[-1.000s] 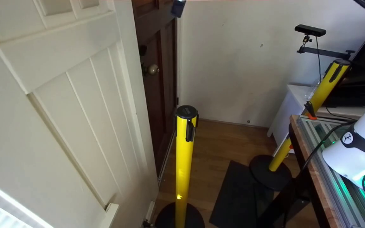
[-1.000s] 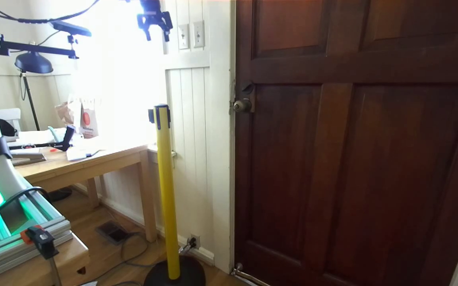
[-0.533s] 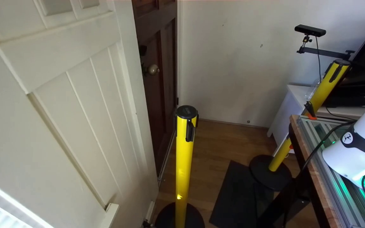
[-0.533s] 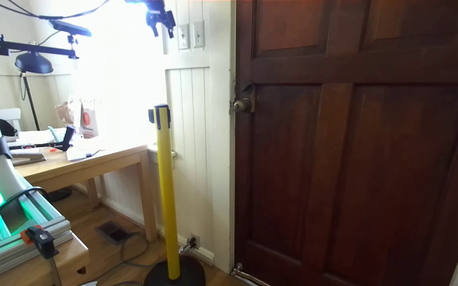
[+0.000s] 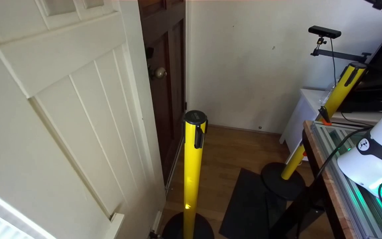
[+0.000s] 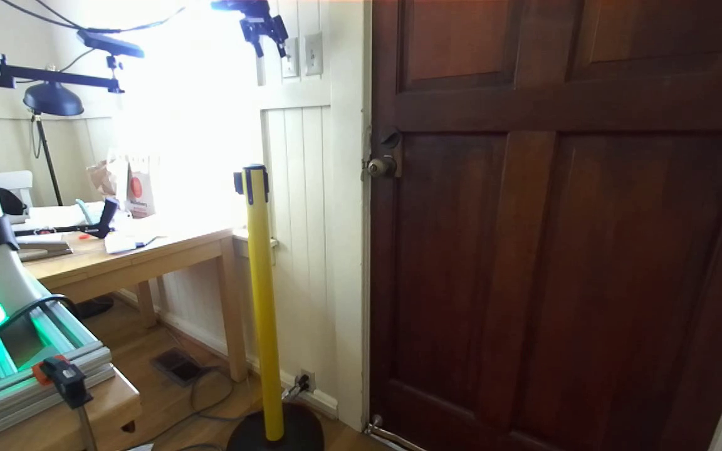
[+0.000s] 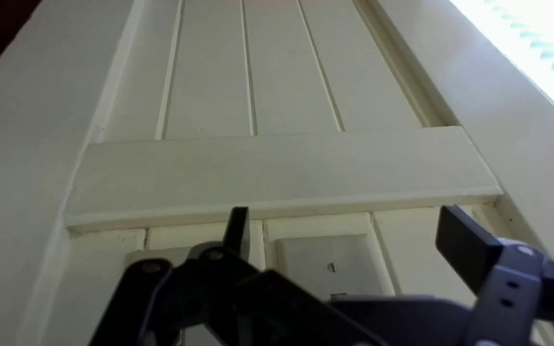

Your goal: Turn off the light

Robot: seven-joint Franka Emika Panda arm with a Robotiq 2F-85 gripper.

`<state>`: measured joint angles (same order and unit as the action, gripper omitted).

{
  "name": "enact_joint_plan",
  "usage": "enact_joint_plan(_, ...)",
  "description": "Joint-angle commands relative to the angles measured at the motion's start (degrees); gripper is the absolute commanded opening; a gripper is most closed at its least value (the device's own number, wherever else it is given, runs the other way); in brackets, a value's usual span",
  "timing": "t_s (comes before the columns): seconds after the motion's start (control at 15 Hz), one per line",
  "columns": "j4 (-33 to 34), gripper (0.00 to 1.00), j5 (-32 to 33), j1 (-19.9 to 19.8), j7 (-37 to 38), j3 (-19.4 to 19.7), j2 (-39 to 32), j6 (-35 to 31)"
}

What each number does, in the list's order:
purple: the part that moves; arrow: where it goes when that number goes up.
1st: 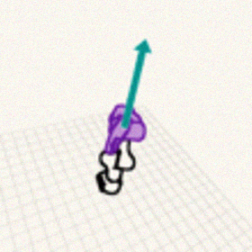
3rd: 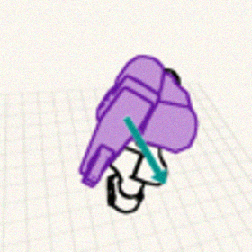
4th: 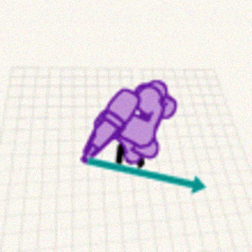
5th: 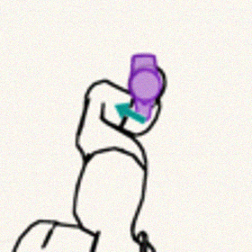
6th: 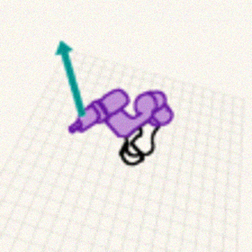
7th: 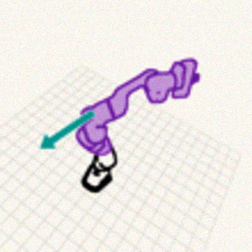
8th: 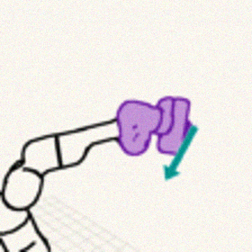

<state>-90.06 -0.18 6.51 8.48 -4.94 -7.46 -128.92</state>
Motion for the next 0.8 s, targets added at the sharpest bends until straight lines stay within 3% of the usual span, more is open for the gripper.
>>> enact_joint_plan(0.0, 0.5, 1.00, 0.1, 0.0, 0.0, 0.0, -0.2, 0.2)
enact_joint_plan(0.73, 5.0, 1.00, 3.1, 1.1, 2.2, -0.1, -3.2, 0.3)
